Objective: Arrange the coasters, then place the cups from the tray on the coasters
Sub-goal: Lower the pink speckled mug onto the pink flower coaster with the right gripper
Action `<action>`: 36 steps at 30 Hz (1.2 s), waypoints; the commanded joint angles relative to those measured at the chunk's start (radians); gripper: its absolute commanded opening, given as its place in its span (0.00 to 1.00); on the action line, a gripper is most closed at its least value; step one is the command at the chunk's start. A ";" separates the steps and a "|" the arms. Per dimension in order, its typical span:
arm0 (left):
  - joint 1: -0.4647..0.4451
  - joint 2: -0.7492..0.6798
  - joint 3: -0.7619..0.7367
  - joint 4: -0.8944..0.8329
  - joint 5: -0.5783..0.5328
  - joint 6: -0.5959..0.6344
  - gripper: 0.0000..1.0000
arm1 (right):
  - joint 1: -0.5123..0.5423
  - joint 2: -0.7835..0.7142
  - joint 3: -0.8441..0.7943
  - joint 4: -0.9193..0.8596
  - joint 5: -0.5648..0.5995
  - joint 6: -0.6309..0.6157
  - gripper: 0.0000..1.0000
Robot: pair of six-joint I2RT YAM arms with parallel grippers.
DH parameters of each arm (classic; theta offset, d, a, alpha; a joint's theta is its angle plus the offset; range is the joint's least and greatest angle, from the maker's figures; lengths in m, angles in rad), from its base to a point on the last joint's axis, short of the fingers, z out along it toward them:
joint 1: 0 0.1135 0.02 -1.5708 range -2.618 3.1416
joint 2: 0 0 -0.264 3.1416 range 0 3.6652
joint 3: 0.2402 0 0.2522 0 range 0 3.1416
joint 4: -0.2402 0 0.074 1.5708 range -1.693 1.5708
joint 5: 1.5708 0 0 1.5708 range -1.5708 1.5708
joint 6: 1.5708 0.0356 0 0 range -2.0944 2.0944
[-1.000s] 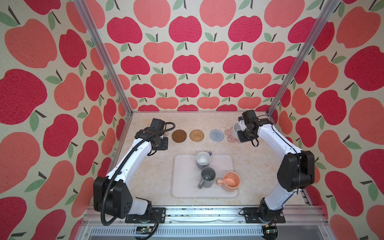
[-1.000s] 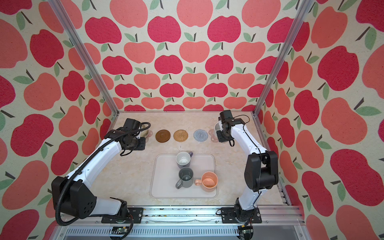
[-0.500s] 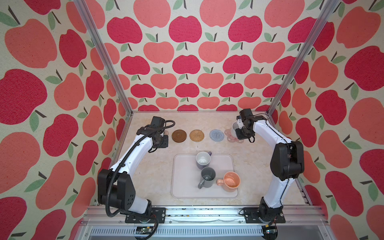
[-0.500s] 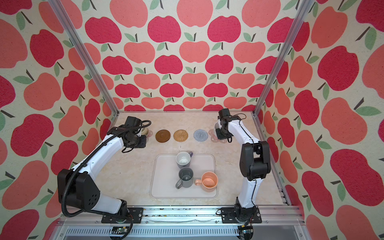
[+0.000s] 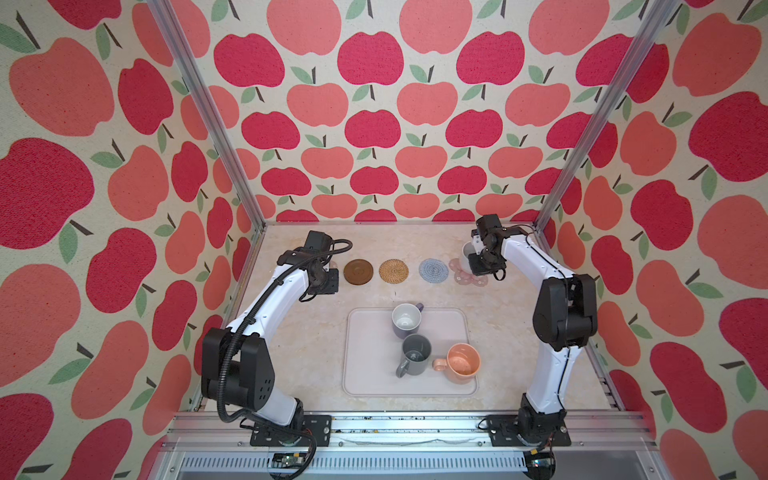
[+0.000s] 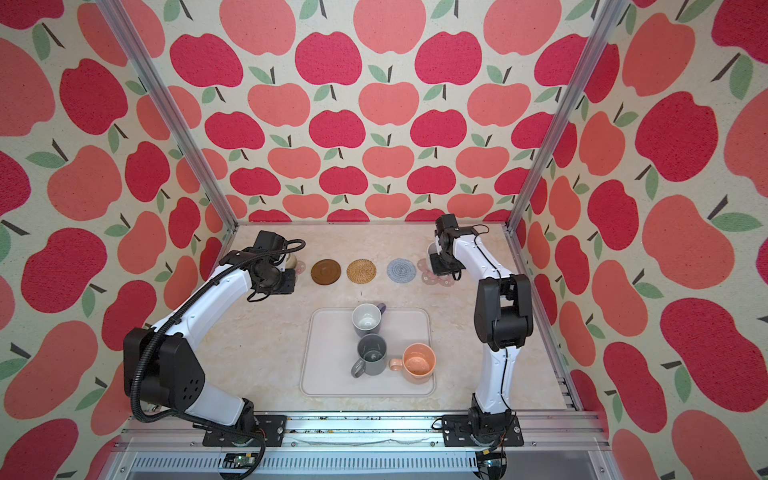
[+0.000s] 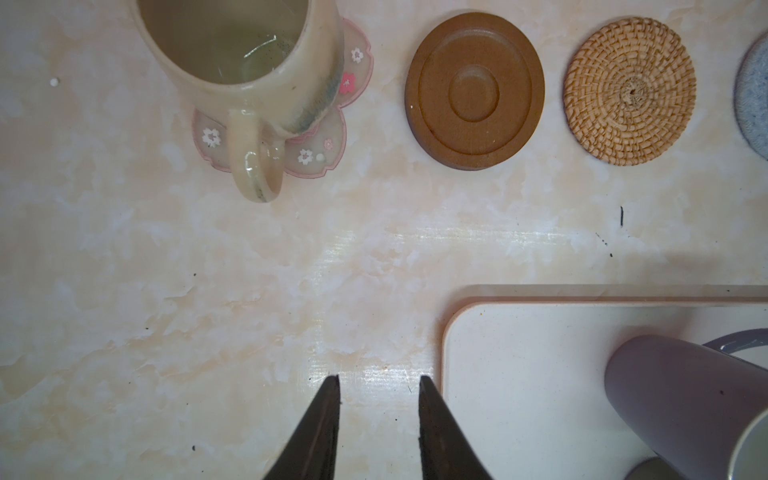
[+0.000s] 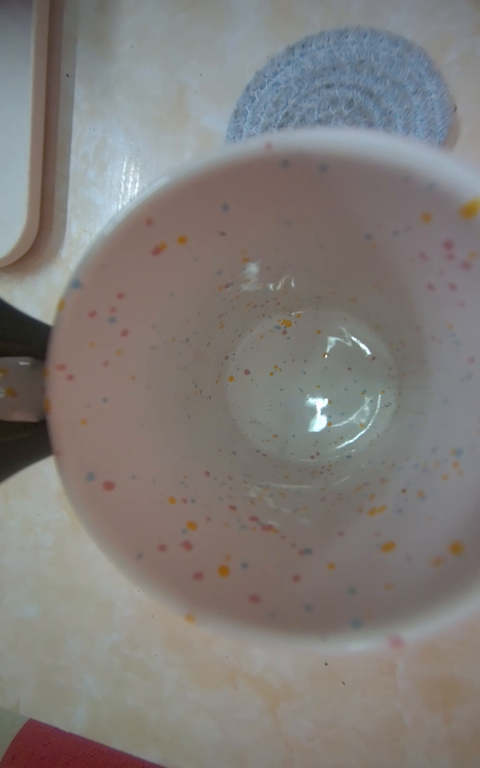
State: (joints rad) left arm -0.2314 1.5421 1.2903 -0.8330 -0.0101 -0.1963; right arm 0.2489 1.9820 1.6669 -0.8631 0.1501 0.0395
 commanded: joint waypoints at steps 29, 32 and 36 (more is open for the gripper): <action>0.000 0.054 0.062 -0.033 0.017 -0.022 0.35 | -0.023 0.049 0.062 -0.016 -0.035 0.058 0.00; -0.005 0.056 0.064 -0.034 0.016 -0.023 0.35 | -0.023 0.049 0.058 -0.015 -0.034 0.059 0.00; -0.009 0.059 0.063 -0.037 0.013 -0.026 0.35 | -0.023 0.043 0.048 -0.007 -0.020 0.058 0.00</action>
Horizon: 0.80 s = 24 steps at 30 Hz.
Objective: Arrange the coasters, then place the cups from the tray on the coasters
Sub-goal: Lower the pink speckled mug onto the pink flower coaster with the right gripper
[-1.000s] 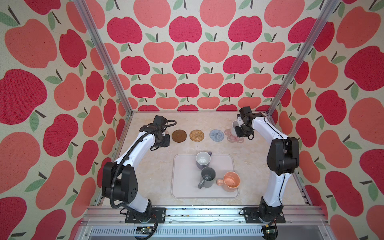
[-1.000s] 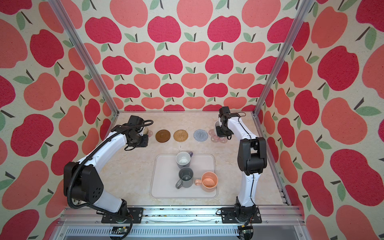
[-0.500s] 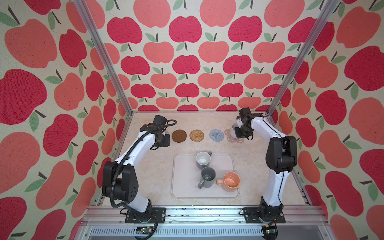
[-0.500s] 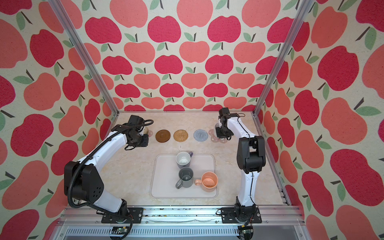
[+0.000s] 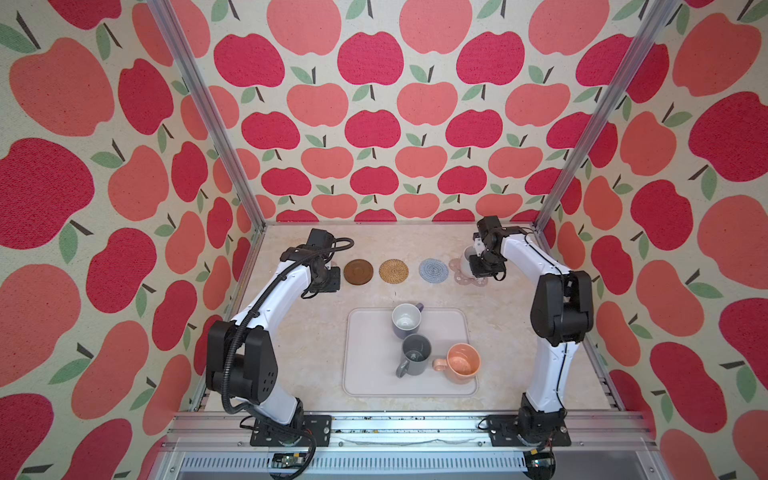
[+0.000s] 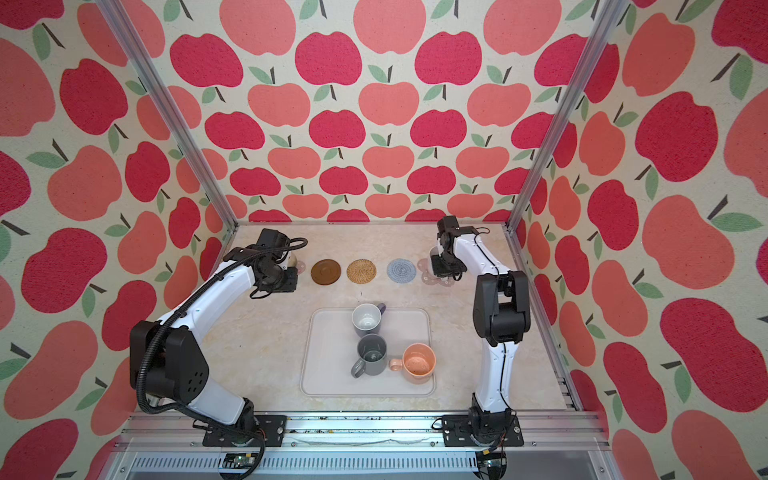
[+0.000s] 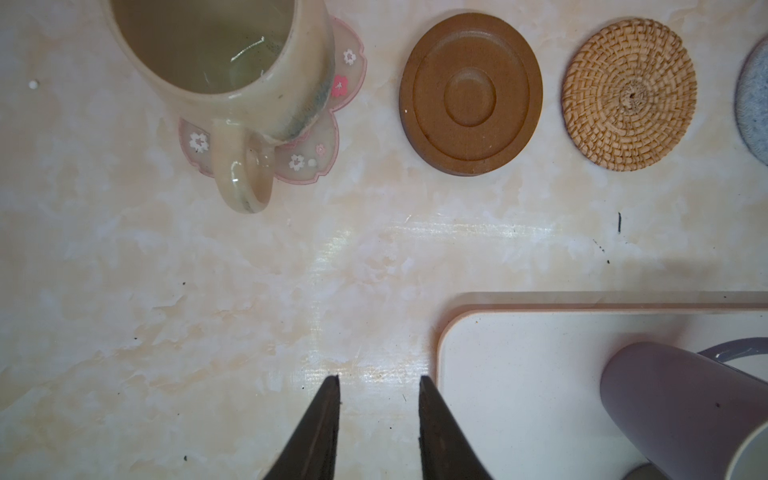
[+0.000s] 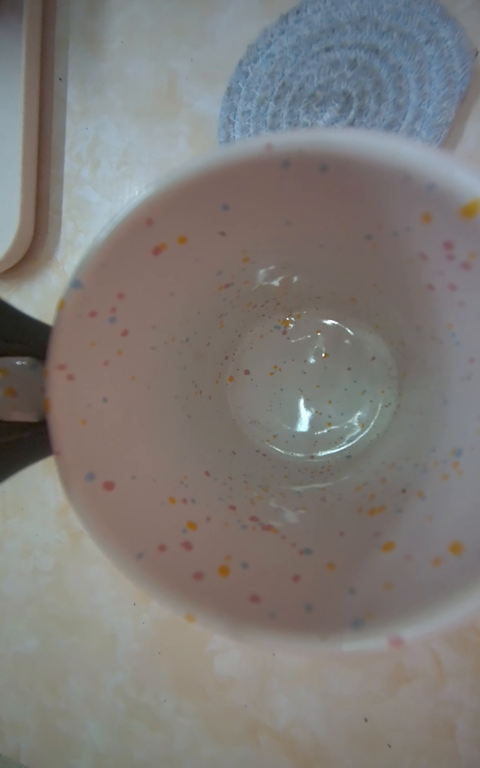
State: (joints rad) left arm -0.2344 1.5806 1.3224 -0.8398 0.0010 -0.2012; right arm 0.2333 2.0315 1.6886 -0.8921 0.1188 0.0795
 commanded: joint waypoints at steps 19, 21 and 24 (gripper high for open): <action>-0.019 0.024 0.029 -0.035 -0.001 -0.029 0.34 | -0.020 -0.068 -0.007 0.079 -0.022 0.016 0.00; -0.018 0.025 0.029 -0.036 -0.001 -0.029 0.34 | -0.020 -0.067 -0.006 0.082 -0.028 0.019 0.00; -0.019 0.031 0.031 -0.036 -0.001 -0.029 0.34 | -0.020 -0.062 0.000 0.079 -0.040 0.022 0.00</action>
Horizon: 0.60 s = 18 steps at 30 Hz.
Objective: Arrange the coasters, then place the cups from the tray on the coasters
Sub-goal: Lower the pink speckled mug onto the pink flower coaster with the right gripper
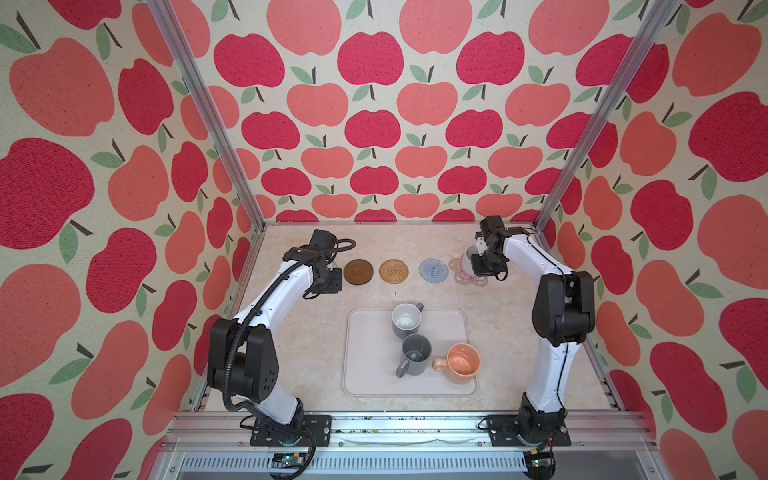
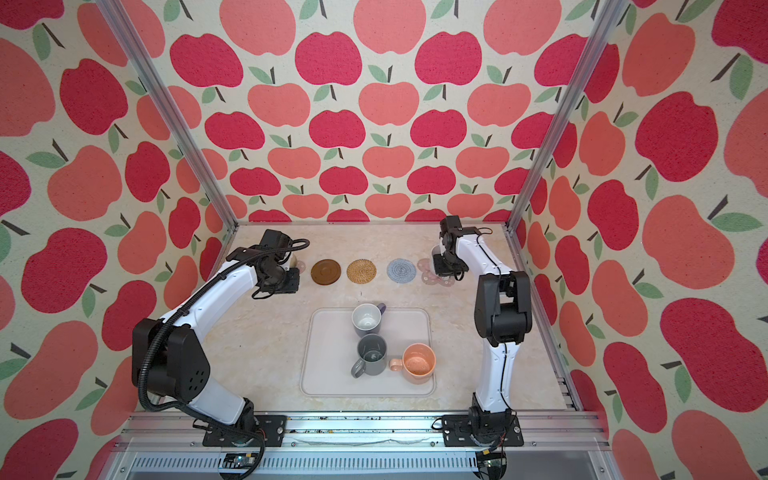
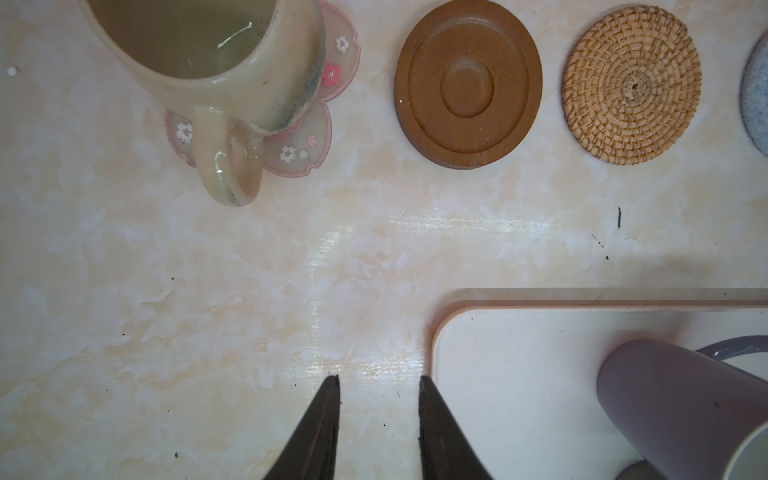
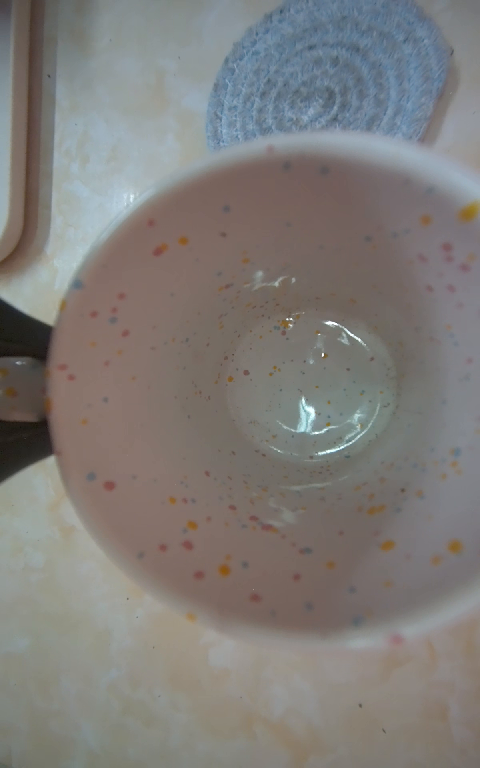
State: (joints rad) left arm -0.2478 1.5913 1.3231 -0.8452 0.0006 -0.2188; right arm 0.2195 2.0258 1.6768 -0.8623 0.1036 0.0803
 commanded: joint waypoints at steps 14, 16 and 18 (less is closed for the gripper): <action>-0.009 0.038 0.033 -0.032 0.001 -0.011 0.34 | -0.006 -0.031 0.025 0.021 -0.015 0.016 0.00; -0.008 0.039 0.034 -0.032 0.001 -0.010 0.34 | -0.006 -0.024 0.028 0.015 -0.019 0.019 0.00; -0.008 0.039 0.034 -0.032 0.001 -0.010 0.35 | -0.006 -0.019 0.029 0.010 -0.021 0.022 0.00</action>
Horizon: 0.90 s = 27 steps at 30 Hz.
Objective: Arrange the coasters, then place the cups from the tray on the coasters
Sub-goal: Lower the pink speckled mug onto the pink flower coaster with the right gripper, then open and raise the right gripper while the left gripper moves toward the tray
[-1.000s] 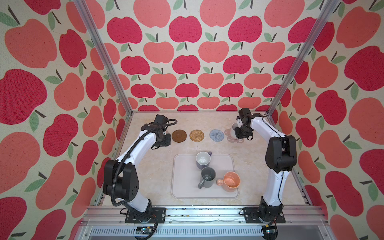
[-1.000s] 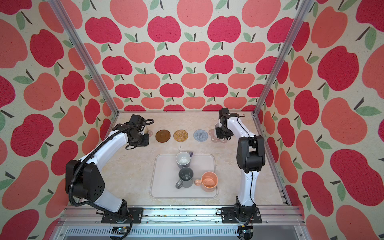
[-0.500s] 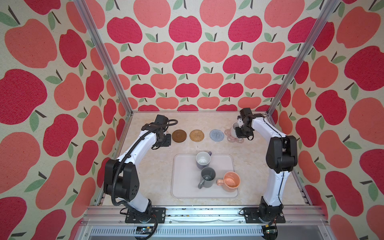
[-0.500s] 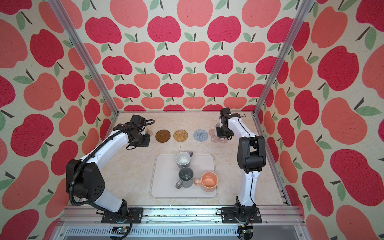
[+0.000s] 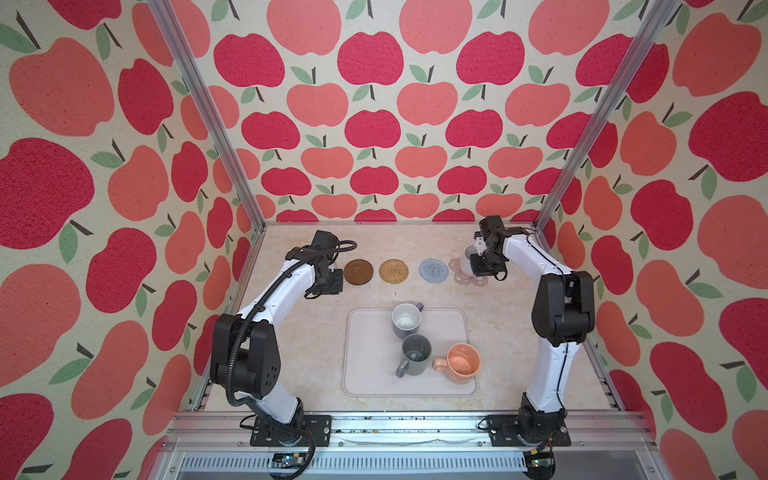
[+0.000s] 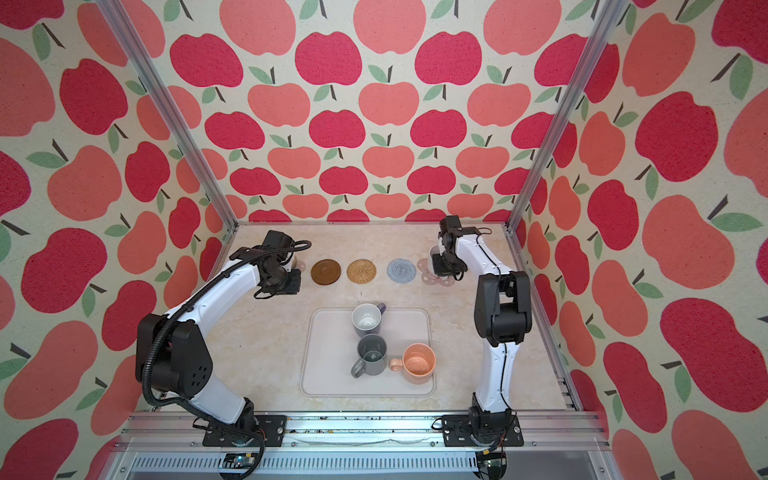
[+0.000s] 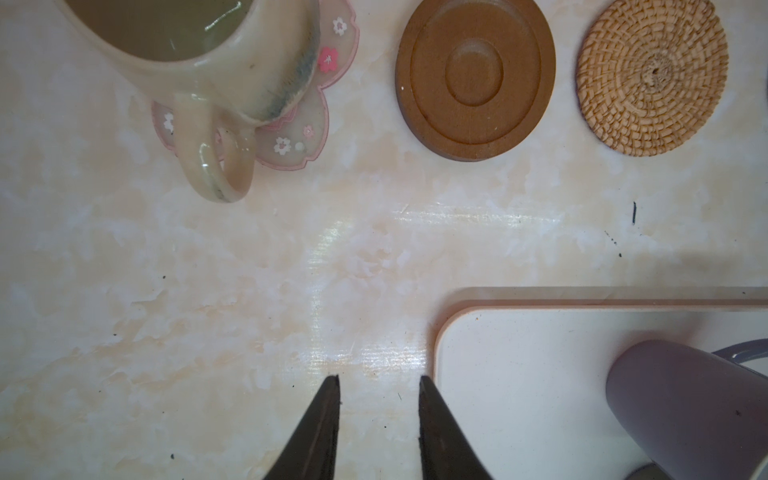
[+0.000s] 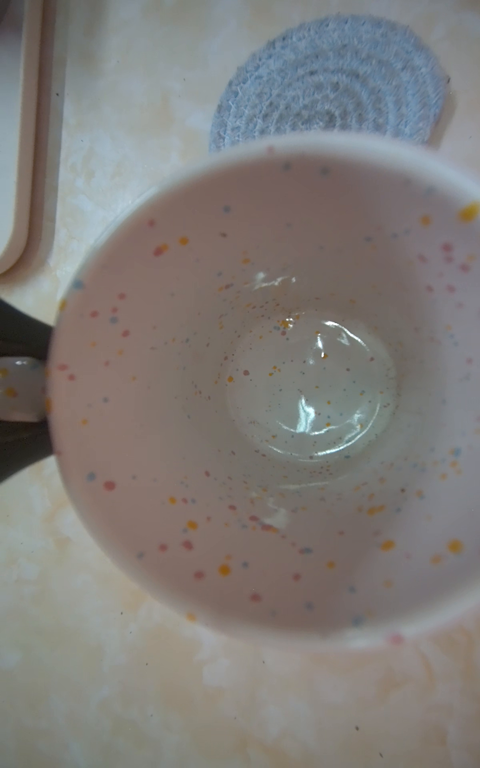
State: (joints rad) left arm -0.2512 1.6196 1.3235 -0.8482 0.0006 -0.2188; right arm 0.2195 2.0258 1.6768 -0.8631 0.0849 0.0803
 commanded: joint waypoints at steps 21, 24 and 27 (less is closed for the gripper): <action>-0.014 0.013 0.054 -0.043 0.012 -0.007 0.35 | -0.006 -0.042 0.030 -0.012 -0.007 0.039 0.37; -0.017 0.004 0.052 -0.043 0.019 -0.007 0.35 | -0.006 -0.057 0.028 -0.016 -0.006 0.044 0.38; -0.023 -0.006 0.048 -0.047 0.022 -0.007 0.35 | -0.006 -0.085 0.011 -0.018 0.004 0.045 0.39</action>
State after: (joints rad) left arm -0.2646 1.6379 1.3540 -0.8593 0.0120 -0.2188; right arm 0.2195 2.0033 1.6821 -0.8650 0.0849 0.1066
